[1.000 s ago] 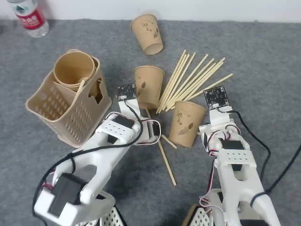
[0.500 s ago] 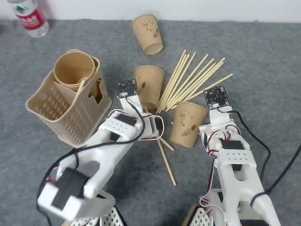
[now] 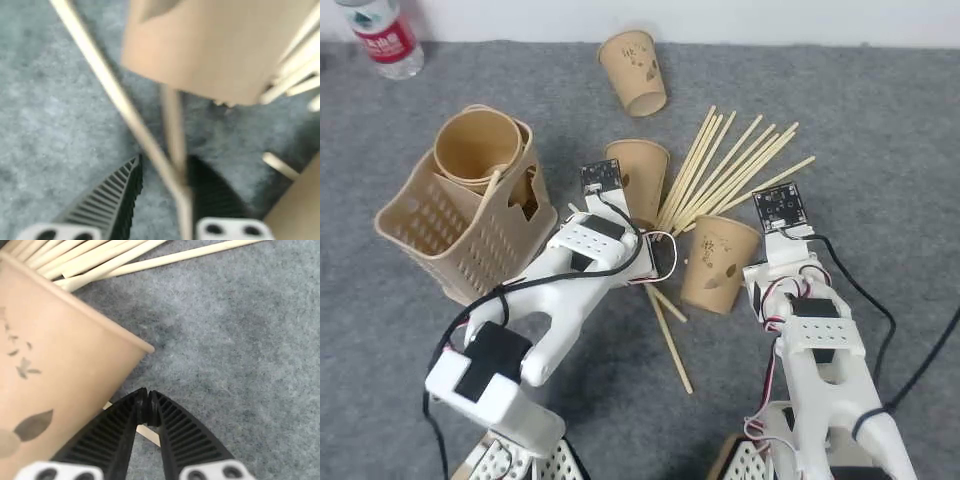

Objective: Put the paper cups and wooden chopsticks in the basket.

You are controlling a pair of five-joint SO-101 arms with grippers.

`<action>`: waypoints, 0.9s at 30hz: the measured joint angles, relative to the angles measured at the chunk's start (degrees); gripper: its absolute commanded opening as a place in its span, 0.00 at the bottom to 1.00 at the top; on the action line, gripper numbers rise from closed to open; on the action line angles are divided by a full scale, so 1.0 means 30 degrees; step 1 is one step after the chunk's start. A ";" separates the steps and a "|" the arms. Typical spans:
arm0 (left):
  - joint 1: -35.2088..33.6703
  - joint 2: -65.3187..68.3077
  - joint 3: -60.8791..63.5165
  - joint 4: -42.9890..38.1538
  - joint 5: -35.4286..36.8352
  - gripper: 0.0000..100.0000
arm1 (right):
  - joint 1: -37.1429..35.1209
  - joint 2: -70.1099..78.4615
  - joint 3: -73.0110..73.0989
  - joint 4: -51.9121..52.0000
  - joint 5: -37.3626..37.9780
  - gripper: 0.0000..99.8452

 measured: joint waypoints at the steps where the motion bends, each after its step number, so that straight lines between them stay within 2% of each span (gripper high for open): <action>1: 0.0029 0.0000 0.0000 0.0000 0.0000 0.01 | 0.0000 0.0000 0.0000 0.0000 0.0000 0.01; 5: 0.0029 0.0000 -0.0088 0.0205 0.0000 0.01 | 0.0000 0.0000 0.0000 0.0000 0.0000 0.01; 12: 0.0029 -0.1055 -0.0615 0.2989 0.0000 0.01 | 0.0000 0.0000 0.0000 0.0000 0.0000 0.01; 21: 0.0029 -0.8205 -0.0615 0.5978 -0.0733 0.01 | 0.0000 0.0000 0.0000 0.0000 0.0000 0.01; 27: 0.0029 -1.3363 -0.0615 0.6476 -0.1201 0.01 | 0.0000 0.0000 0.0000 0.0000 0.0000 0.01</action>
